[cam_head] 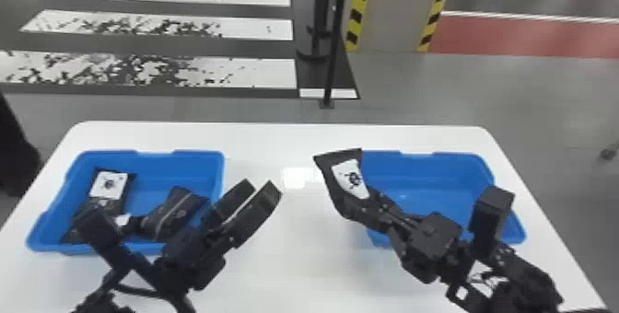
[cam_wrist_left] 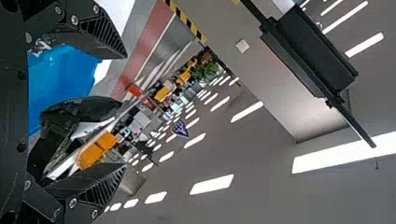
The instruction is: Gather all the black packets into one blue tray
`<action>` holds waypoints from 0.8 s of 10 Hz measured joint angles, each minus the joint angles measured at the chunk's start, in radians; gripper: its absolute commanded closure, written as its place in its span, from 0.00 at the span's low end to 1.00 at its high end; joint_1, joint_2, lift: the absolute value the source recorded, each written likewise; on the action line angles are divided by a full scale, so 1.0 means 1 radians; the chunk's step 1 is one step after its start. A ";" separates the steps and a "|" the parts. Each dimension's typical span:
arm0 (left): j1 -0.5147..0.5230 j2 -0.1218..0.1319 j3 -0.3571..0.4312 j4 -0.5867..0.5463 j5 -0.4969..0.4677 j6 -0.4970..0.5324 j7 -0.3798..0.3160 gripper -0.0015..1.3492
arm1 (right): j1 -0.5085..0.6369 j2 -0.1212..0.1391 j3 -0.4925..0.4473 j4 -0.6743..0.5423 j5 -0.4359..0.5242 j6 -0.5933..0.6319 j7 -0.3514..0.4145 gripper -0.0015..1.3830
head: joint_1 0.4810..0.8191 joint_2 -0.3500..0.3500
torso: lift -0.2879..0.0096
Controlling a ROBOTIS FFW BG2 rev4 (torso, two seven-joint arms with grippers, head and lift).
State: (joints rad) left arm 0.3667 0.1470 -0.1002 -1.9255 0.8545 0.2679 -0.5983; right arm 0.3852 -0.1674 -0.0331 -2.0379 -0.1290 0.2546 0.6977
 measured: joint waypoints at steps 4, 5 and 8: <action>-0.113 -0.005 -0.054 0.129 0.090 0.022 0.005 0.21 | -0.025 -0.016 0.065 0.006 0.008 -0.062 0.106 0.92 | 0.63 0.42 | 0.60; -0.137 -0.005 -0.078 0.154 0.106 0.030 0.008 0.27 | -0.042 -0.021 0.088 0.006 0.017 -0.070 0.121 0.92 | 0.63 0.42 | 0.60; -0.178 -0.009 -0.132 0.191 0.144 0.011 0.018 0.59 | -0.077 -0.030 0.140 0.009 0.044 -0.073 0.153 0.92 | 0.63 0.43 | 0.60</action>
State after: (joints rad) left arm 0.1885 0.1382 -0.2321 -1.7343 0.9986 0.2789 -0.5805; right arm 0.3080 -0.1970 0.1067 -2.0291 -0.0852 0.1815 0.8510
